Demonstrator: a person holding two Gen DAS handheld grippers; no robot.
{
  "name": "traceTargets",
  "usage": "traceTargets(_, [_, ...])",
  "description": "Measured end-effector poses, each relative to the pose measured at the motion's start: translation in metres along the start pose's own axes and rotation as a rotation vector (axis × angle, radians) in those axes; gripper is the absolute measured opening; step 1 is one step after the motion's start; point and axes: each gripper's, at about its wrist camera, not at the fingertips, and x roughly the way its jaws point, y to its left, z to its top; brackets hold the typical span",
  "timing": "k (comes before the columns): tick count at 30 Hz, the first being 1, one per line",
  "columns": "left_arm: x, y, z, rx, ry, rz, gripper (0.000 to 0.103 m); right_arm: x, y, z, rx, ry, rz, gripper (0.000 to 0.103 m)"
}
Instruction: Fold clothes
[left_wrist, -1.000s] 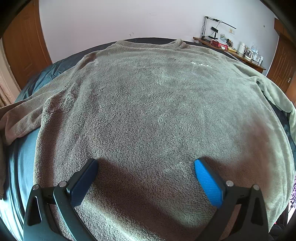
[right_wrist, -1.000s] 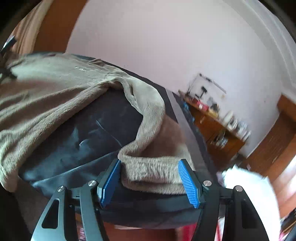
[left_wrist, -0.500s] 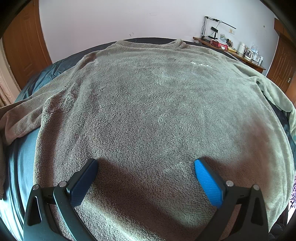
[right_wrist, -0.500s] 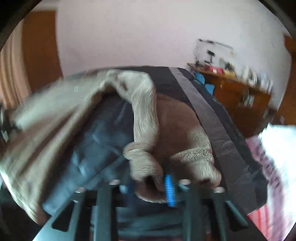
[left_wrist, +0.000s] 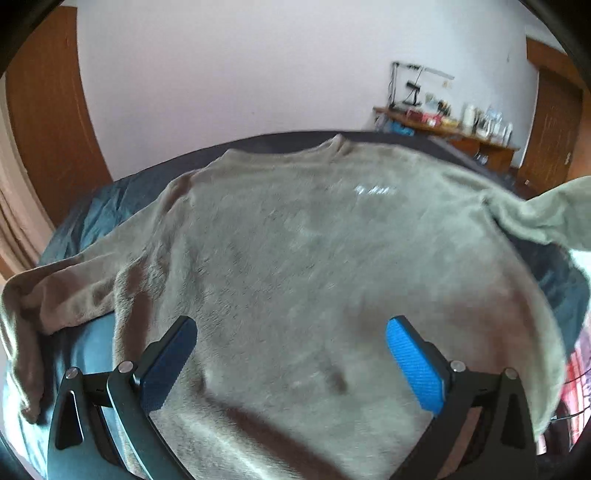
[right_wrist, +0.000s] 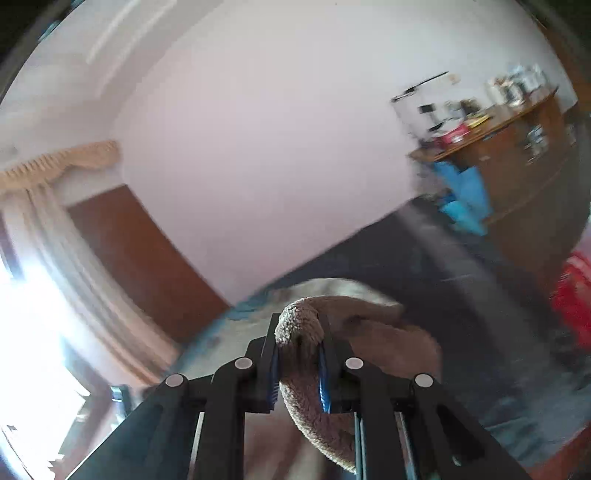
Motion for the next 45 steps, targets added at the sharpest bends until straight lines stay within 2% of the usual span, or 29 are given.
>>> traceTargets(5, [0.0,-0.011,0.007,-0.011,-0.004,-0.057,0.103,0.029,0.04,-0.002,0.03,0.055,0.178,0.018])
traceTargets(7, [0.0,-0.015,0.01,-0.016,-0.006,-0.079,0.103,0.053,0.054,-0.011,0.023,0.119,0.238,0.019])
traceTargets(8, [0.0,-0.018,0.011,-0.018,-0.007,-0.091,0.103,0.067,0.059,-0.018,0.013,0.161,0.241,0.021])
traceTargets(9, [0.0,-0.02,0.011,-0.017,-0.004,-0.101,0.103,0.081,0.064,-0.025,0.003,0.204,0.241,0.032])
traceTargets(10, [0.001,-0.022,0.01,-0.015,-0.001,-0.108,0.103,0.095,0.069,-0.032,-0.007,0.246,0.242,0.056])
traceTargets(11, [0.002,-0.025,0.009,-0.013,0.003,-0.116,0.103,0.104,0.067,-0.037,-0.004,0.267,0.231,0.067])
traceTargets(12, [0.005,-0.027,0.008,-0.015,0.011,-0.127,0.103,0.112,0.065,-0.042,0.001,0.286,0.219,0.072])
traceTargets(15, [0.014,-0.029,0.006,-0.032,0.048,-0.174,0.103,0.122,0.05,-0.048,0.025,0.292,0.215,0.072])
traceTargets(18, [0.024,-0.026,0.003,-0.077,0.094,-0.242,0.103,0.116,0.03,-0.047,0.063,0.249,0.185,0.073])
traceTargets(22, [0.029,-0.026,0.001,-0.112,0.123,-0.295,0.103,0.086,0.005,-0.048,0.058,0.131,0.041,0.073])
traceTargets(26, [0.03,-0.03,-0.001,-0.124,0.145,-0.324,0.103,0.06,-0.002,-0.058,-0.047,0.036,-0.127,0.073])
traceTargets(28, [0.031,-0.031,-0.001,-0.141,0.164,-0.356,0.103,0.052,0.006,-0.066,-0.121,0.02,-0.152,0.073])
traceTargets(31, [0.03,-0.035,-0.001,-0.14,0.164,-0.351,0.103,0.048,0.022,-0.077,-0.263,0.019,-0.177,0.073])
traceTargets(34, [0.029,-0.037,-0.002,-0.134,0.164,-0.337,0.103,0.051,0.048,-0.093,-0.42,0.068,-0.132,0.073])
traceTargets(36, [0.029,-0.036,-0.004,-0.138,0.169,-0.339,0.103,0.052,0.067,-0.108,-0.529,0.124,-0.065,0.073])
traceTargets(43, [0.033,-0.025,-0.008,-0.173,0.183,-0.333,0.103,0.079,0.114,-0.167,-0.923,0.252,-0.078,0.073])
traceTargets(45, [0.032,-0.024,-0.01,-0.169,0.183,-0.336,0.103,0.094,0.11,-0.171,-0.92,0.3,-0.104,0.073])
